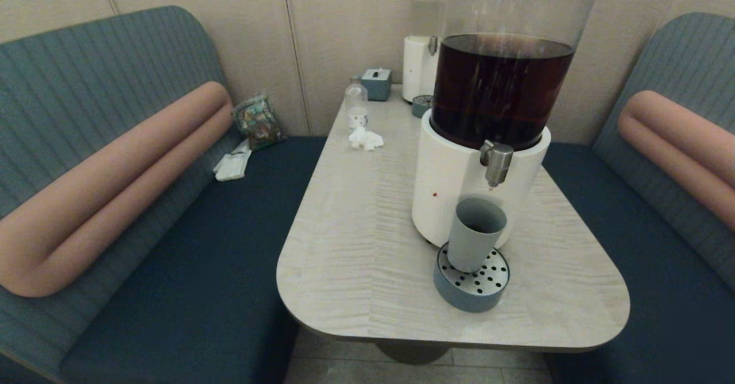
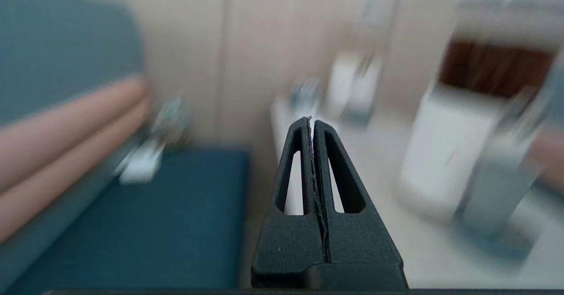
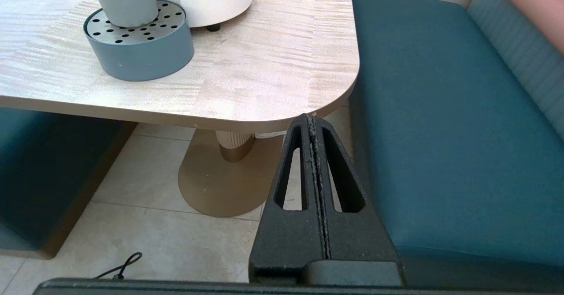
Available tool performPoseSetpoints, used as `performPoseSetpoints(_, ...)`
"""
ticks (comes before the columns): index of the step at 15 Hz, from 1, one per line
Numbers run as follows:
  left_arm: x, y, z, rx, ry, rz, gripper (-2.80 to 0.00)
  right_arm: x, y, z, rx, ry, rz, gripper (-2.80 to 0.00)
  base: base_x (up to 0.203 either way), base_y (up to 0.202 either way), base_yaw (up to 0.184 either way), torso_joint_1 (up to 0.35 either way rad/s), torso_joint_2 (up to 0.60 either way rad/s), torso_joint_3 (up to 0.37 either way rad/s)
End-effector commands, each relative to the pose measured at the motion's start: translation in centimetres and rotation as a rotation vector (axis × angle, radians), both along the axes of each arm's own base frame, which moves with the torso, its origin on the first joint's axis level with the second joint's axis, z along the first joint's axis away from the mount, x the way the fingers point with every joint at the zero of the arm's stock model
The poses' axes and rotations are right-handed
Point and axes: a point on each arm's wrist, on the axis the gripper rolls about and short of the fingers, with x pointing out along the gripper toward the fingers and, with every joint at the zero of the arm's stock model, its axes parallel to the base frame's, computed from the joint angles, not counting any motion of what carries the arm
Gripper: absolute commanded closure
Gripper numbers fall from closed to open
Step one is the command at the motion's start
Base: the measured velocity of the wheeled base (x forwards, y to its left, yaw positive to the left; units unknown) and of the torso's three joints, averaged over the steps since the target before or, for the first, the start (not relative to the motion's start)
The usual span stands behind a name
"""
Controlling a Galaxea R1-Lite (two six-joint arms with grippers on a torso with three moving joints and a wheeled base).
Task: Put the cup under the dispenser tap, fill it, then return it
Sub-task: Turn on the faucet
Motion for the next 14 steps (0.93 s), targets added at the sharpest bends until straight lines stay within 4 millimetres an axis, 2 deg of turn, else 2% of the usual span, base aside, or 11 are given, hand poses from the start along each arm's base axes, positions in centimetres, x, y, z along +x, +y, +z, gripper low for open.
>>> performPoseSetpoints(1,-0.2,0.0,-2.6,0.077,0.143,0.04,0.0,0.0,0.0,0.0,-0.001,0.0,0.0,0.0,0.0,0.0,0.0,0.0,0.0,0.0)
performPoseSetpoints(4,0.3,0.1,-5.1,0.183,0.383,0.133,0.0,0.0,0.0,0.0,-0.001,0.0,0.0,0.0,0.0,0.0,0.0,0.0,0.0,0.0)
performPoseSetpoints(7,0.2,0.1,-5.7,0.186,0.465,0.096,0.0,0.0,0.0,0.0,-0.001,0.0,0.0,0.0,0.0,0.0,0.0,0.0,0.0,0.0)
performPoseSetpoints(14,0.3,0.1,-5.6,0.142,0.439,0.101,0.0,0.0,0.0,0.0,-0.018,0.0,0.0,0.0,0.0,0.0,0.0,0.0,0.0,0.0)
